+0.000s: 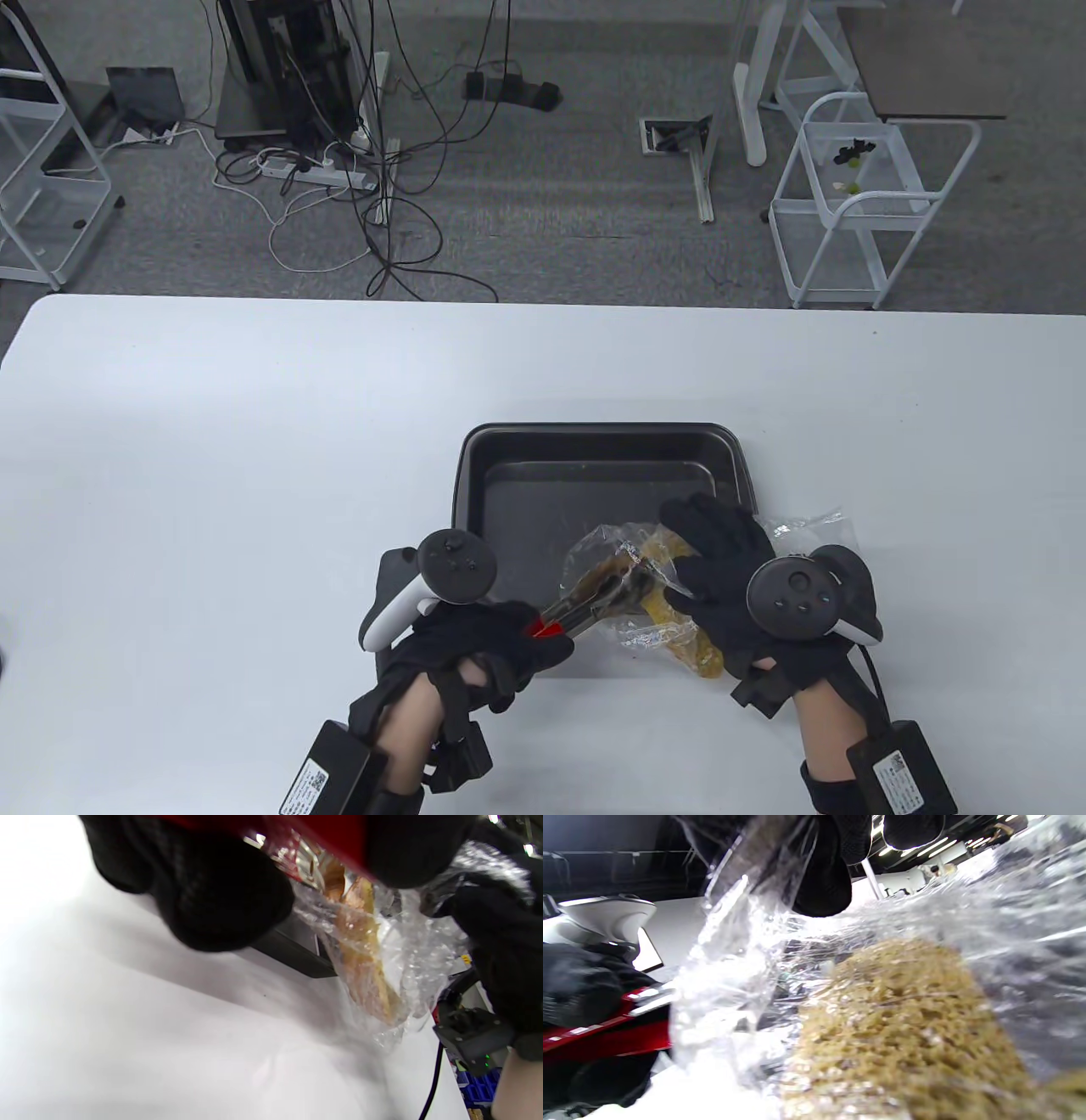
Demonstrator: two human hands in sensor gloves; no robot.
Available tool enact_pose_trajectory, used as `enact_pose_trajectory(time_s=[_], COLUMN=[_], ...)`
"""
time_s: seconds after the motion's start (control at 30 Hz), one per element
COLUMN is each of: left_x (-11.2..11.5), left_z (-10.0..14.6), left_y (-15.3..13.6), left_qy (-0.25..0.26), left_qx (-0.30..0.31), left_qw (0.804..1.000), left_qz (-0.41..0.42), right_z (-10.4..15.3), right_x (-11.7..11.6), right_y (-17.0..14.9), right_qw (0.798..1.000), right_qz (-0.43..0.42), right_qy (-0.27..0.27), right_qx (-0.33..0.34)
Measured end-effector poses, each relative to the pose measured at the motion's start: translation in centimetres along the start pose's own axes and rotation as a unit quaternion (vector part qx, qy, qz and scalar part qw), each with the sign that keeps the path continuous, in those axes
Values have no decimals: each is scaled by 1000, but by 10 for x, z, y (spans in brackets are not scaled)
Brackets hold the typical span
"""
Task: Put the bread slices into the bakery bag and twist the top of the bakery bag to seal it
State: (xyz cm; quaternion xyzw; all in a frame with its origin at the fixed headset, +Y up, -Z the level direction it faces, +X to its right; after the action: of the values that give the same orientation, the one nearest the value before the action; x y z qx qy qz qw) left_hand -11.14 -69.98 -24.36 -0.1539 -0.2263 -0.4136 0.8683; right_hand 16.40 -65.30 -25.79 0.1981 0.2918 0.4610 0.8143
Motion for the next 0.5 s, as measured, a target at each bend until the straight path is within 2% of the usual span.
enact_pose_trajectory(time_s=[0.1,0.2,0.3,0.43,0.5], left_x=[3,13,18,11,2], left_z=[-7,-16,-21,-17,-13], left_y=[-5,-2,3,10,12], left_qy=[-12,-48,-55,-49,-54], left_qx=[-31,-15,-16,4,19], left_qw=[999,998,998,999,998], left_qz=[9,42,39,24,32], right_z=[-2,-6,-8,-7,-6], right_x=[-4,-11,-15,-15,-14], right_y=[6,13,17,18,20], right_qw=[1000,999,999,998,992], right_qz=[-14,-5,11,60,123], right_qy=[2,20,24,30,29], right_qx=[22,28,32,9,-8])
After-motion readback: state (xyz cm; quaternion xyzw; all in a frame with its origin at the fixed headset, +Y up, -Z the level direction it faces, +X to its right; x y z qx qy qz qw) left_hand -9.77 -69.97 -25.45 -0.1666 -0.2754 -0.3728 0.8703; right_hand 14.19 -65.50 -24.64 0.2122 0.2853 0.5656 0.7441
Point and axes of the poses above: the tracker on the back of each hand, its own y axis roughly to the thumb side, its own z axis roughly from the fingertips to the wrist, x = y × z, the point moved 2 cm from there along -z, roughly from the wrist to the fingertips, and after that the axes turned 11 degrees about y, right-handed, at the moved point
